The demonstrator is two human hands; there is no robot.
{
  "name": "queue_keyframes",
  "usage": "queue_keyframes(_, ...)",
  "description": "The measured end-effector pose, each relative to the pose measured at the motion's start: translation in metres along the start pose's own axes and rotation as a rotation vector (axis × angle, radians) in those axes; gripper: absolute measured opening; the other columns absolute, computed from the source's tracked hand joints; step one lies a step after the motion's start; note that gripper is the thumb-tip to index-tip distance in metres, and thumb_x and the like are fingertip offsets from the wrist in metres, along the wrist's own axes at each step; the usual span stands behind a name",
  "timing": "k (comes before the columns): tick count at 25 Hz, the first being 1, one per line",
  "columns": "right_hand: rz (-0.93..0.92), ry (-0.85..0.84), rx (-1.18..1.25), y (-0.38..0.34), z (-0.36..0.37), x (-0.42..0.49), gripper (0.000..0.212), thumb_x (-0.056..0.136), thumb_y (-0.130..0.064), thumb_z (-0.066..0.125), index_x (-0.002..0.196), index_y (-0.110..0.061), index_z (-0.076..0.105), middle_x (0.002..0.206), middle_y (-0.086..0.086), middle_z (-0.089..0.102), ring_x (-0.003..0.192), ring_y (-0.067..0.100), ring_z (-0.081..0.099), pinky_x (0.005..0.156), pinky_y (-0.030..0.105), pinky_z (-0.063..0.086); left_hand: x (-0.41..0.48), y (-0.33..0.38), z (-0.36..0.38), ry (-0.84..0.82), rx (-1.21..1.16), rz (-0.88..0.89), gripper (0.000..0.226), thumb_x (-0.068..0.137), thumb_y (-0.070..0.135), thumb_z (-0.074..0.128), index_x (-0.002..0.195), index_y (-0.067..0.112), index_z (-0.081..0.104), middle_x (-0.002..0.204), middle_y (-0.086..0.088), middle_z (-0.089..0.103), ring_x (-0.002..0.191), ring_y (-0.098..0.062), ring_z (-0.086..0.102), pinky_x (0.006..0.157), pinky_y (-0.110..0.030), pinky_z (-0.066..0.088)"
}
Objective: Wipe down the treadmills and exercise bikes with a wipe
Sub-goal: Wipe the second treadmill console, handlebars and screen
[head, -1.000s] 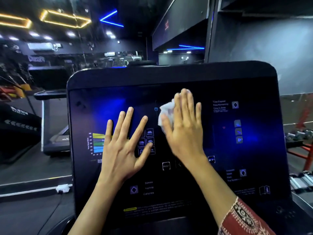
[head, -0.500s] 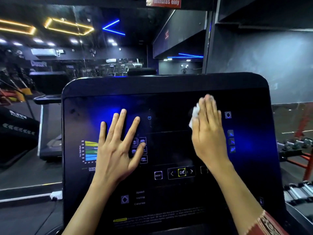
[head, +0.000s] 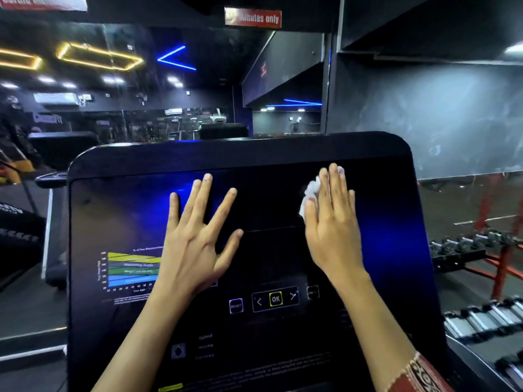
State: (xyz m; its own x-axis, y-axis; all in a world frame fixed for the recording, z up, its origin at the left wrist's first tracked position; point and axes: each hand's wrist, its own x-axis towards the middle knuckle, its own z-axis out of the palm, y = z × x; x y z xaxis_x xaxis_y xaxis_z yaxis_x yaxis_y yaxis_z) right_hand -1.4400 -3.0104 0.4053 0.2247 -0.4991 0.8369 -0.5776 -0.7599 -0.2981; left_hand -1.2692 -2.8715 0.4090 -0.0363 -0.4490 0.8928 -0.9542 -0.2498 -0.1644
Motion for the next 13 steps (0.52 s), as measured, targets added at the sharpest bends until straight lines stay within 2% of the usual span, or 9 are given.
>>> queue_keyframes(1,0.028,-0.007,0.000,-0.007,0.002,0.007,0.056,0.101,-0.036,0.015,0.149,-0.009,0.003,0.160,0.006,0.000,0.148,0.018,-0.004,0.121,0.038,0.002,0.005,0.005,0.002,0.000,-0.018,0.021,0.059,0.090,0.045,0.042,0.141,0.014,0.046,0.152,-0.021,0.028,0.139,-0.033,0.029,0.112,-0.051,0.015)
queue_keyframes(2,-0.030,-0.008,0.002,-0.015,0.003,0.007,0.056,0.101,-0.033,0.017,0.149,-0.007,0.004,0.160,0.009,0.000,0.148,0.021,-0.003,0.121,0.039,0.003,0.009,0.009,0.005,0.003,-0.036,0.037,0.059,0.090,0.045,0.042,0.140,0.013,0.047,0.151,-0.021,0.029,0.139,-0.033,0.030,0.112,-0.050,0.016)
queue_keyframes(5,-0.424,-0.052,0.021,-0.002,0.005,-0.031,0.052,0.099,-0.014,0.031,0.149,-0.003,0.023,0.158,0.012,0.020,0.148,0.023,0.013,0.120,0.040,0.015,0.011,0.016,0.010,0.012,-0.057,0.039,0.060,0.090,0.044,0.043,0.139,0.010,0.047,0.151,-0.019,0.030,0.139,-0.032,0.029,0.112,-0.049,0.017)
queue_keyframes(6,-0.469,-0.039,0.046,0.010,0.001,-0.043,0.051,0.096,-0.007,0.035,0.147,-0.003,0.029,0.156,0.013,0.026,0.146,0.023,0.021,0.117,0.041,0.023,0.010,0.017,0.012,0.013,-0.055,0.034,0.060,0.090,0.044,0.043,0.140,0.010,0.047,0.152,-0.019,0.029,0.140,-0.032,0.028,0.113,-0.049,0.016)
queue_keyframes(7,-0.433,0.018,0.098,0.022,-0.004,-0.048,0.050,0.094,-0.002,0.038,0.144,-0.003,0.034,0.153,0.015,0.031,0.143,0.025,0.028,0.114,0.041,0.031,0.009,0.017,0.012,0.013,-0.049,0.031,0.060,0.091,0.043,0.042,0.140,0.010,0.046,0.152,-0.018,0.029,0.140,-0.031,0.028,0.113,-0.049,0.016)
queue_keyframes(9,-0.214,0.217,0.212,0.029,-0.011,-0.039,0.036,0.094,-0.002,0.042,0.131,-0.002,0.043,0.139,0.019,0.039,0.130,0.027,0.043,0.103,0.034,0.043,0.007,0.018,0.013,0.016,-0.039,0.030,0.059,0.091,0.042,0.042,0.140,0.010,0.046,0.152,-0.018,0.028,0.140,-0.031,0.027,0.114,-0.049,0.016)
queue_keyframes(11,-0.112,0.325,0.193,0.014,-0.006,-0.023,0.024,0.095,-0.005,0.046,0.117,0.003,0.053,0.121,0.022,0.053,0.116,0.029,0.053,0.091,0.037,0.053,0.008,0.019,0.013,0.020,-0.036,0.029,0.059,0.091,0.042,0.043,0.140,0.010,0.046,0.152,-0.018,0.029,0.140,-0.031,0.027,0.114,-0.049,0.016)
queue_keyframes(13,-0.147,0.303,0.117,-0.010,0.009,-0.023,0.029,0.093,0.001,0.048,0.119,0.011,0.057,0.124,0.025,0.058,0.122,0.035,0.053,0.098,0.044,0.048,0.008,0.018,0.012,0.021,-0.041,0.037,0.059,0.090,0.042,0.043,0.140,0.010,0.046,0.152,-0.018,0.030,0.140,-0.030,0.027,0.114,-0.048,0.016)
